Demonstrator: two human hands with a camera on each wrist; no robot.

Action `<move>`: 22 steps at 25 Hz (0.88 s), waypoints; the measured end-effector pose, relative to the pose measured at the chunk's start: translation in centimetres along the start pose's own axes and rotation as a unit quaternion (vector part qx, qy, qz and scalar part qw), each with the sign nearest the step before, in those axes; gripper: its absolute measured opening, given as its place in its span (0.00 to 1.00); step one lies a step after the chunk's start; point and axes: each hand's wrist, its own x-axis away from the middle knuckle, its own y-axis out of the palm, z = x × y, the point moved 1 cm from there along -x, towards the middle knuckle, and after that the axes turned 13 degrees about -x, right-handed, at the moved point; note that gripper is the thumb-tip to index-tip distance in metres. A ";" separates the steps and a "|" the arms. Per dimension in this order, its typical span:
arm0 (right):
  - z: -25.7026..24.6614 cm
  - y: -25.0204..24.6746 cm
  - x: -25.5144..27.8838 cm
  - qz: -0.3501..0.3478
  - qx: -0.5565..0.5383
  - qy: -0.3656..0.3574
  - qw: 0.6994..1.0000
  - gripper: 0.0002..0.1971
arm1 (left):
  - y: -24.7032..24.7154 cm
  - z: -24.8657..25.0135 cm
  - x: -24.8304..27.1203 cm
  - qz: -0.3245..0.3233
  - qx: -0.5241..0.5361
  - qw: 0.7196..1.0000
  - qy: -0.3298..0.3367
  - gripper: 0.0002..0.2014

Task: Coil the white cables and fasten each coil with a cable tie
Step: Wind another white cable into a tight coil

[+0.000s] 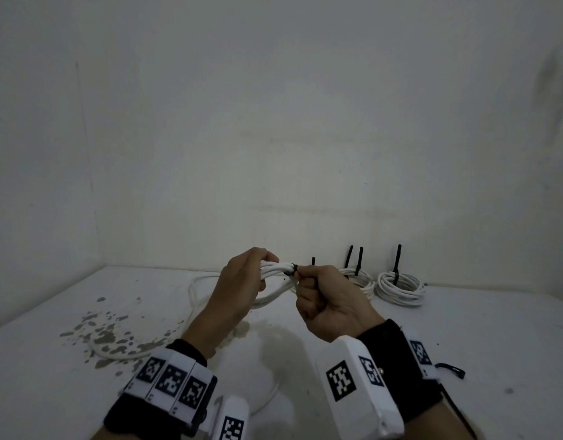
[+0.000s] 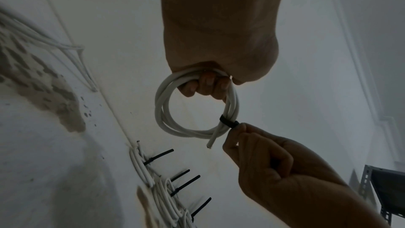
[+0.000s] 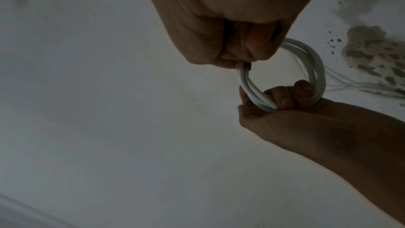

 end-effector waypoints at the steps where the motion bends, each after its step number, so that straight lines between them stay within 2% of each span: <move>1: 0.3 0.0 -0.1 0.010 -0.001 -0.011 1.000 0.16 | 0.1 -0.1 0.1 -0.002 -0.009 1.000 0.002 0.18; 4: 1.0 -0.1 -0.4 0.020 -0.005 -0.038 0.999 0.15 | 0.2 0.1 0.5 -0.005 -0.020 1.000 0.003 0.14; 6: 0.8 -0.4 -0.3 -0.010 0.046 -0.040 0.998 0.16 | -0.1 0.3 0.5 0.017 -0.008 1.000 -0.015 0.12; 9: -0.4 -1.4 -0.3 -0.023 0.176 -0.047 0.983 0.28 | -0.8 0.1 0.0 0.037 0.078 0.990 -0.110 0.14; 11: -0.7 -2.1 -0.8 0.005 0.260 -0.070 0.963 0.28 | -1.0 -0.2 -0.2 0.002 0.200 0.965 -0.172 0.13; 13: -0.6 -2.4 -1.1 0.001 0.345 -0.084 0.935 0.26 | -0.9 -0.5 -0.3 -0.047 0.310 0.925 -0.213 0.12; 14: -0.6 -2.5 -1.3 -0.020 0.356 -0.081 0.931 0.25 | -0.9 -0.6 -0.3 -0.061 0.335 0.913 -0.224 0.11; 18: -1.1 -3.5 -1.8 -0.081 0.272 -0.078 0.956 0.16 | -0.6 -1.3 -0.6 -0.078 0.365 0.896 -0.240 0.12; 20: -1.0 -4.2 -2.4 -0.047 0.274 -0.105 0.955 0.09 | -0.2 -1.7 -0.7 -0.099 0.361 0.896 -0.239 0.12; 22: -0.5 -5.1 -3.1 0.006 0.285 -0.126 0.950 0.09 | 0.6 -2.3 -0.7 -0.113 0.315 0.910 -0.245 0.10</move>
